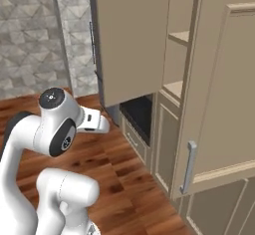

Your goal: Collect the paprika, ketchup, and shaker from the cabinet and place them next to the stove.

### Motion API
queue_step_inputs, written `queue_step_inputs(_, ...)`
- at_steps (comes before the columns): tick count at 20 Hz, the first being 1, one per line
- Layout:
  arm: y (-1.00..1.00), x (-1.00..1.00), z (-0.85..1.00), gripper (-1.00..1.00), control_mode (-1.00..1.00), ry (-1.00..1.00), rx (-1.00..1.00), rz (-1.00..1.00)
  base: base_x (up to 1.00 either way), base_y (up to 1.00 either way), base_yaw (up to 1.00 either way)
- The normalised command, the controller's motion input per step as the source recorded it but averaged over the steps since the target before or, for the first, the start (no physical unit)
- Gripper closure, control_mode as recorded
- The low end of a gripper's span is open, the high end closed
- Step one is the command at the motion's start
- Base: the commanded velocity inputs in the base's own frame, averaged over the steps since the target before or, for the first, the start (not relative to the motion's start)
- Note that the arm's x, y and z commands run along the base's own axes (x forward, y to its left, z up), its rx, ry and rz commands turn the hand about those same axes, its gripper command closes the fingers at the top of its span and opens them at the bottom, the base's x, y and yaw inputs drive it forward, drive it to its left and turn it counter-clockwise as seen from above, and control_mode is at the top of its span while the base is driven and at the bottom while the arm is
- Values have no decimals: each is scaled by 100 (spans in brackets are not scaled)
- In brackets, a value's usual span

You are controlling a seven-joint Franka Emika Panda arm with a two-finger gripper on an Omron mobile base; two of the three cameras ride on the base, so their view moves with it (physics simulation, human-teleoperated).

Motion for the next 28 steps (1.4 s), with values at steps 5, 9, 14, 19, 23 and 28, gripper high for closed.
queue_step_inputs(5, 0, 0, 0, -100, 100, 0, 0, 0, 54, 0, -30)
queue_step_inputs(9, 0, 0, 0, -100, 100, 0, 0, 0, 46, 0, -31)
queue_step_inputs(14, 0, 0, 0, -100, 100, 0, 0, 0, 42, 0, -34)
queue_step_inputs(19, 0, 0, 0, -100, 100, 0, 0, 0, 38, 0, -37)
queue_step_inputs(23, 0, 0, 0, -100, 100, 0, 0, 0, 39, 0, -38)
queue_step_inputs(28, 0, 0, 0, -100, 100, 0, 0, 0, 49, 0, -37)
